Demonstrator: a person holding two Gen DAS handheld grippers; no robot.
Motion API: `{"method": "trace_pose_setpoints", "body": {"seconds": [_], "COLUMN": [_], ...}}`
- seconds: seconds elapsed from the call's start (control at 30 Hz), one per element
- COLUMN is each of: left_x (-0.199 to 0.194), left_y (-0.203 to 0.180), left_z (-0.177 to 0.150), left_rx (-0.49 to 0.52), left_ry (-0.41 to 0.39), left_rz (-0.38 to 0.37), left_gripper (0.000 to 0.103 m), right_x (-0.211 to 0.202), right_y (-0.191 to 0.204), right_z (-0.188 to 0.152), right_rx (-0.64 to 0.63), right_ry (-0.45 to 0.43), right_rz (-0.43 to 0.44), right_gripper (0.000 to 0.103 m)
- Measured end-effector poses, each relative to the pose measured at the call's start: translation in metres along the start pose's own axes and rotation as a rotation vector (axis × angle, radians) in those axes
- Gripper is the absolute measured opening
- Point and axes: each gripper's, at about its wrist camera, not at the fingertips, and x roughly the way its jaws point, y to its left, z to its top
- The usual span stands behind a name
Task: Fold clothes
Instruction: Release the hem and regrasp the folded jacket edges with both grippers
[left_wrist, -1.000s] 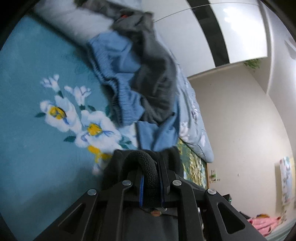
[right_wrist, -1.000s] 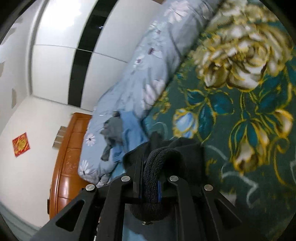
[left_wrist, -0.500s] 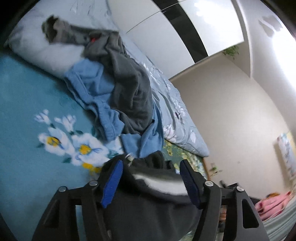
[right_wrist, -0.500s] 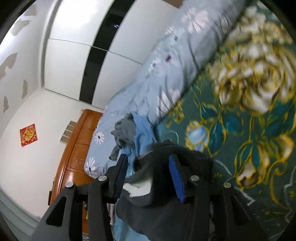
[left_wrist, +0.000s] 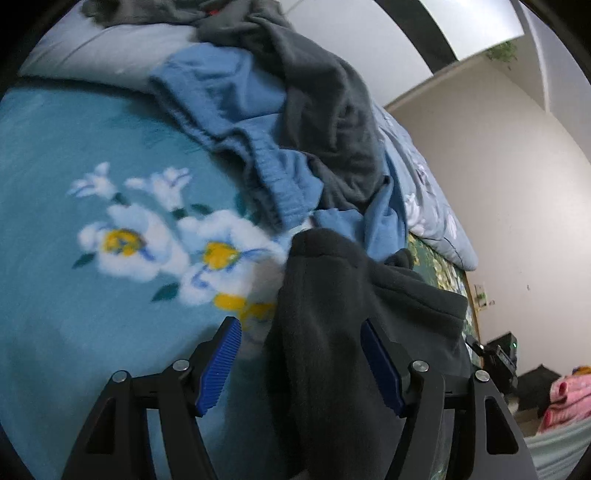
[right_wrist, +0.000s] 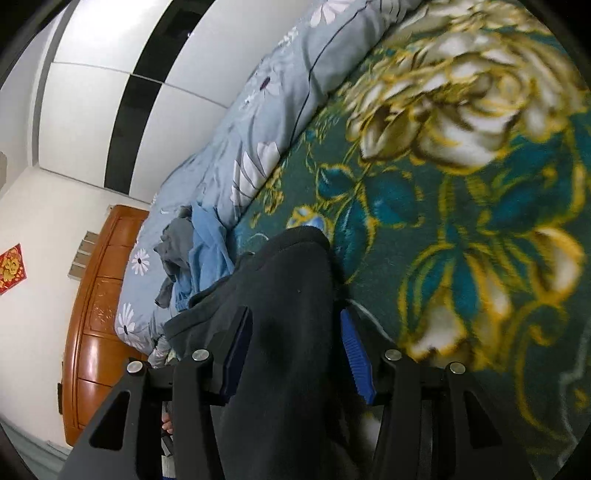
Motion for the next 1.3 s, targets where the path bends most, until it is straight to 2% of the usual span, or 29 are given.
{"method": "trace_pose_setpoints", "body": {"seconds": [0.03,0.07,0.1,0.17,0.2,0.27,0.4,0.57,0.63,0.73,0.9,1.13,1.27,1.3], "left_x": [-0.001,-0.002,-0.004,-0.008,-0.01,-0.014,-0.029,-0.072,-0.075,-0.052,-0.003,0.006,-0.001,-0.004], "left_y": [-0.002,-0.005,-0.009,-0.014,-0.017,-0.026,-0.045,-0.06,-0.062,-0.037,0.006,0.014,0.011,0.01], "left_z": [0.001,0.003,0.003,0.004,0.003,0.0,-0.003,0.006,0.011,0.012,-0.002,-0.002,-0.006,-0.007], "left_rx": [0.016,0.033,0.049,0.072,0.085,0.12,0.171,0.201,0.215,0.135,0.039,0.007,-0.005,-0.017], "left_ry": [0.001,0.001,0.0,-0.006,-0.012,-0.027,-0.097,-0.238,-0.267,-0.232,-0.128,-0.115,-0.108,-0.105], "left_rz": [-0.01,-0.016,-0.015,-0.02,-0.024,-0.006,-0.003,-0.086,-0.075,-0.04,0.011,-0.01,-0.01,-0.018], "left_gripper": [0.062,0.049,0.044,0.022,0.019,0.011,0.01,0.01,0.01,0.01,0.01,0.01,0.014,0.014], "right_x": [0.003,0.005,0.006,0.004,0.002,-0.005,-0.017,-0.055,-0.065,-0.054,-0.026,0.007,0.01,0.009], "right_y": [0.0,0.0,0.001,0.006,0.009,0.018,0.044,0.083,0.094,0.079,0.045,0.006,0.008,0.009], "right_z": [0.001,0.003,0.004,0.003,0.003,0.0,-0.004,0.002,0.004,0.009,0.009,0.006,0.003,0.002], "right_rx": [-0.002,-0.002,-0.005,-0.03,-0.049,-0.085,-0.166,-0.255,-0.288,-0.252,-0.17,-0.089,-0.078,-0.075], "right_ry": [0.006,0.012,0.012,0.007,0.003,-0.01,-0.039,-0.141,-0.184,-0.203,-0.145,-0.068,-0.064,-0.064], "right_rz": [-0.004,-0.009,-0.002,0.005,0.002,-0.016,-0.05,0.034,0.048,0.007,-0.059,-0.118,-0.122,-0.118], "right_gripper": [0.051,0.049,0.047,0.033,0.021,0.012,0.01,0.008,0.008,0.008,0.008,0.008,0.009,0.012]}}
